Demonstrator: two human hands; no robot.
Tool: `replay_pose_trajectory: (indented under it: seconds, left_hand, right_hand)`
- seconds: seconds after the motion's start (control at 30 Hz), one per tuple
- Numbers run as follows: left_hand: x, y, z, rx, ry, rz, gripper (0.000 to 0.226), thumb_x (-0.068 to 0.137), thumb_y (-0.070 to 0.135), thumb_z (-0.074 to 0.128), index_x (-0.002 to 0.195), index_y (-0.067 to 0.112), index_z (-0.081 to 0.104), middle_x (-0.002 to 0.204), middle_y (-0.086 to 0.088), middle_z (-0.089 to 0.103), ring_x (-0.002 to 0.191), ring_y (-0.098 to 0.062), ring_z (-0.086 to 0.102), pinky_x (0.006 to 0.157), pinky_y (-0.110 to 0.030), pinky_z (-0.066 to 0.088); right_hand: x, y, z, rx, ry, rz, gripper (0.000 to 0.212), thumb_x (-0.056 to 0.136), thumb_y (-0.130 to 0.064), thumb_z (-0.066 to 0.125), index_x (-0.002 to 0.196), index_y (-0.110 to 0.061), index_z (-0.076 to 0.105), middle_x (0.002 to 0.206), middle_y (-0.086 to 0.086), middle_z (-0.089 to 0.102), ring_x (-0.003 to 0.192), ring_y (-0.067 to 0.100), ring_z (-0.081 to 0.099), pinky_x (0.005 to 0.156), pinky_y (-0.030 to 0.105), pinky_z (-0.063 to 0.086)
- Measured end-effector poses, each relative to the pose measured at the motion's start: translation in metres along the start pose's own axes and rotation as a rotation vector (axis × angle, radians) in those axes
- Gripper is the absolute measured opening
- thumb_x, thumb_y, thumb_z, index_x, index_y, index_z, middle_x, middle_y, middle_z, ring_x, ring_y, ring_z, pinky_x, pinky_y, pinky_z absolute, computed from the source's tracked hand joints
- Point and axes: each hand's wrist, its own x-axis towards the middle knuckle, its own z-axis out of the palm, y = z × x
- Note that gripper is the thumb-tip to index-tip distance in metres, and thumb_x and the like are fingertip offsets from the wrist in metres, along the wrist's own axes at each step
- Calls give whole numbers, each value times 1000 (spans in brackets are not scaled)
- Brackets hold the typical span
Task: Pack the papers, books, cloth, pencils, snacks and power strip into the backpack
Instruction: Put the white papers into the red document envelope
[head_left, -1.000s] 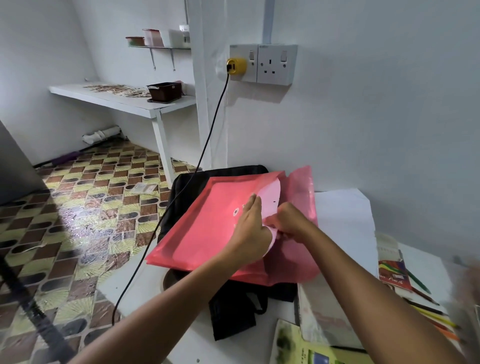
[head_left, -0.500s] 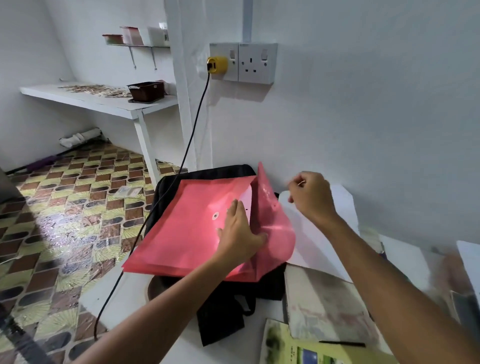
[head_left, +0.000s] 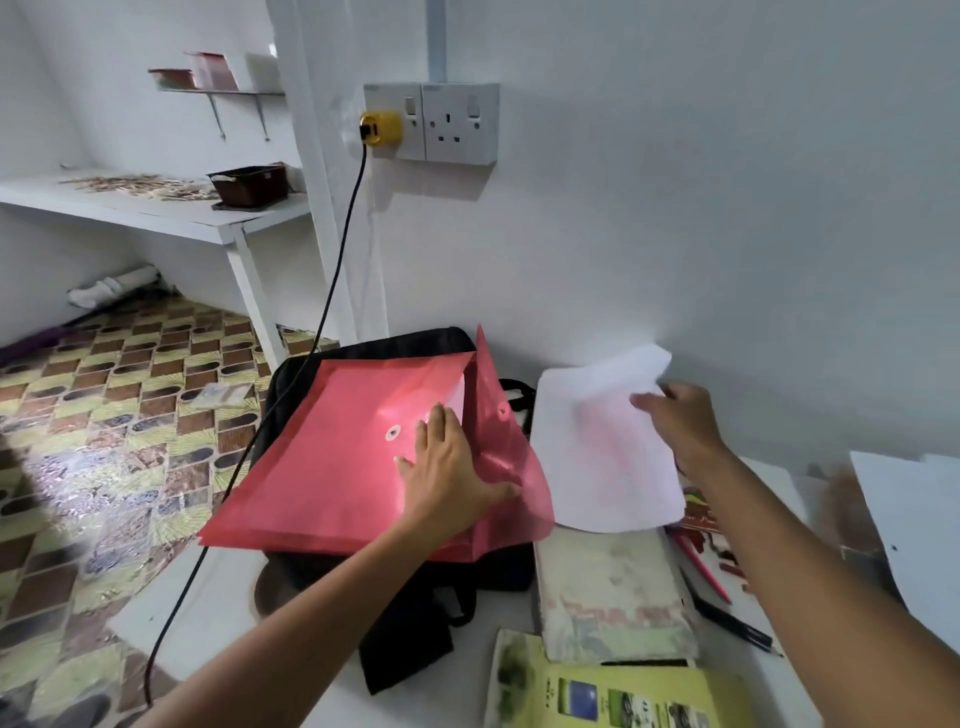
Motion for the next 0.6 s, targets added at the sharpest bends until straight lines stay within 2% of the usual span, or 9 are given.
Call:
replay_pose_trajectory:
  seconds: [0.17,0.23,0.33,0.4,0.47,0.5,0.53,0.57,0.6]
  left_hand:
    - [3,1,8,68,-30,4,131,63,63,74,151,7,-6,161,-6,-9,148,-28,-4,113,-64,13]
    - [4,0,11,86,-39,0,127,64,63,74,151,8,0,161,-6,-3,148,-29,0,113,-65,14]
    - [3,0,13,108,7,19,95,65,59,75,141,18,34,148,-3,33,139,-29,27,111,-63,20]
    - [3,-4,17,-4,-62,-4,83,62,62,76,131,25,48,135,2,47,131,-28,40,111,-56,26]
    - [4,-14,23,-313,-246,-116,79,65,64,75,127,22,54,134,5,48,132,-27,41,111,-51,30]
    - [0,-15,22,-372,-308,-140,66,80,55,68,131,17,51,139,6,43,134,-26,39,113,-49,28]
    - [0,-19,22,-370,-293,-147,55,95,41,53,140,11,42,148,-4,37,138,-27,34,115,-50,24]
    - [3,-24,22,-362,-247,-129,50,103,29,36,147,7,29,154,-13,25,141,-30,26,116,-53,20]
    - [5,-22,21,-349,-186,-106,58,101,32,36,150,7,17,157,-16,14,145,-32,16,116,-57,15]
  right_hand:
    - [-48,-103,8,133,-135,-440,9,85,-6,62,85,3,60,83,16,65,75,21,59,70,30,46]
    - [-71,-129,7,338,-253,-477,2,89,-5,59,88,-5,61,87,12,67,80,20,63,76,31,51]
    - [-73,-134,15,509,-313,-396,11,91,-9,59,101,-6,61,98,9,68,91,24,66,88,38,53]
    - [-66,-123,24,470,-289,-286,18,87,-13,62,104,-5,63,103,11,70,96,27,67,93,44,52]
    - [-58,-106,32,353,-284,-192,8,88,-7,60,94,-10,64,98,11,71,83,24,69,84,38,56]
    - [-55,-97,34,255,-281,-173,11,88,-3,58,92,-12,63,96,12,70,75,21,67,75,33,55]
    - [-50,-88,36,145,-282,-171,13,87,-1,57,92,-12,63,95,13,69,70,19,64,68,29,52]
    - [-47,-79,36,21,-279,-186,14,86,0,56,92,-11,63,94,13,69,70,20,62,65,28,49]
    - [-41,-71,36,-119,-266,-212,14,84,-1,56,92,-10,63,93,12,69,73,22,63,65,28,47]
